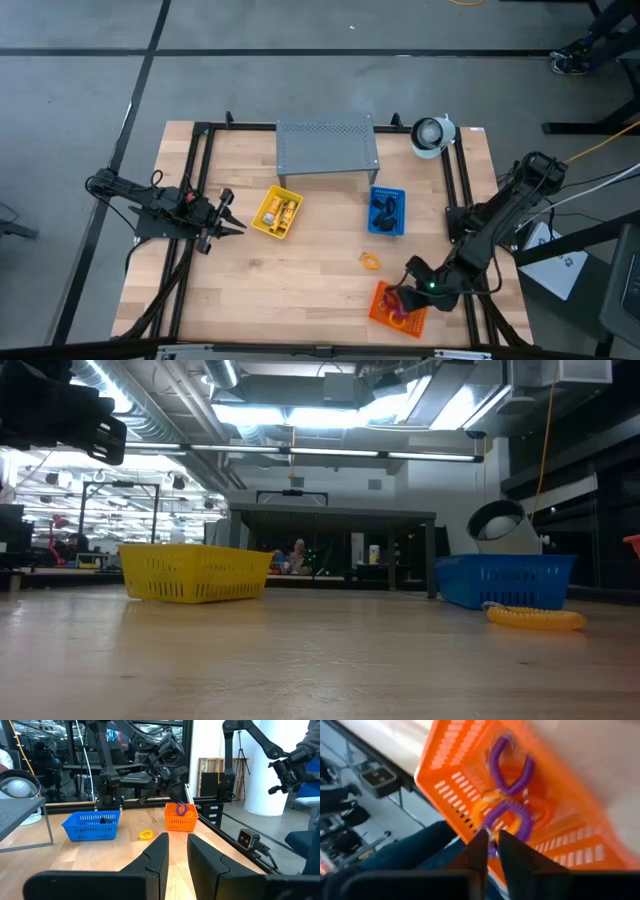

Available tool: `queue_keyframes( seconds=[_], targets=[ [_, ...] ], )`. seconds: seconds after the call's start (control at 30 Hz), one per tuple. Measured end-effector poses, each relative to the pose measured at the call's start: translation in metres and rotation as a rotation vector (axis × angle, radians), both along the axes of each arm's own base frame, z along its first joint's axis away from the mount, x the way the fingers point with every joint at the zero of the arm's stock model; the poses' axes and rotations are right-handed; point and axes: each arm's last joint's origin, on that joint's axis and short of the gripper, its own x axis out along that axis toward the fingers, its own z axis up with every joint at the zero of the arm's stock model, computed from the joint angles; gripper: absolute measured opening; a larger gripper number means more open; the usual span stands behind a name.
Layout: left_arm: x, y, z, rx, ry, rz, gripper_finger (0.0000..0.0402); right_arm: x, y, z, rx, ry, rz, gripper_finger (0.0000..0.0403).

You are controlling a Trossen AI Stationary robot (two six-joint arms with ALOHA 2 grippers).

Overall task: Pick & Place Office Desk Supplies
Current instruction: Put the purple spring keychain into the orange bin, then put the yellow spring keychain into the orange bin

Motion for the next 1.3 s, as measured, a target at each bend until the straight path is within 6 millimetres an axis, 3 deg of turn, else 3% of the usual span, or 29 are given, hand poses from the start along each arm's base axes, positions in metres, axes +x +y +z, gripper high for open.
queue_keyframes(
  seconds=[0.27, 0.4, 0.7, 0.83, 1.13, 1.3],
  targets=[
    [0.0, 0.0, 0.0, 0.0, 0.0, 0.0, 0.0064, 0.005, 0.005, -0.001, 0.021, -0.056, -0.034, 0.0179],
    [0.0, 0.0, 0.0, 0.0, 0.0, 0.001, 0.0066, 0.005, 0.002, 0.007, 0.02, -0.108, -0.071, 0.0211],
    [0.0, 0.0, 0.0, 0.0, 0.0, 0.0, 0.0066, 0.008, -0.021, 0.046, -0.102, -0.488, -0.337, 0.0198],
    [0.0, 0.0, 0.0, 0.0, 0.0, 0.0, 0.0068, 0.018, -0.037, 0.053, -0.185, -0.543, -0.376, 0.0188],
    [0.0, 0.0, 0.0, 0.0, 0.0, 0.001, 0.0067, 0.061, -0.07, 0.031, -0.321, -0.409, -0.042, 0.0185],
    [0.0, 0.0, 0.0, 0.0, 0.0, 0.0, 0.0067, 0.09, -0.072, 0.031, -0.436, -0.295, 0.224, 0.0185]
  ],
)
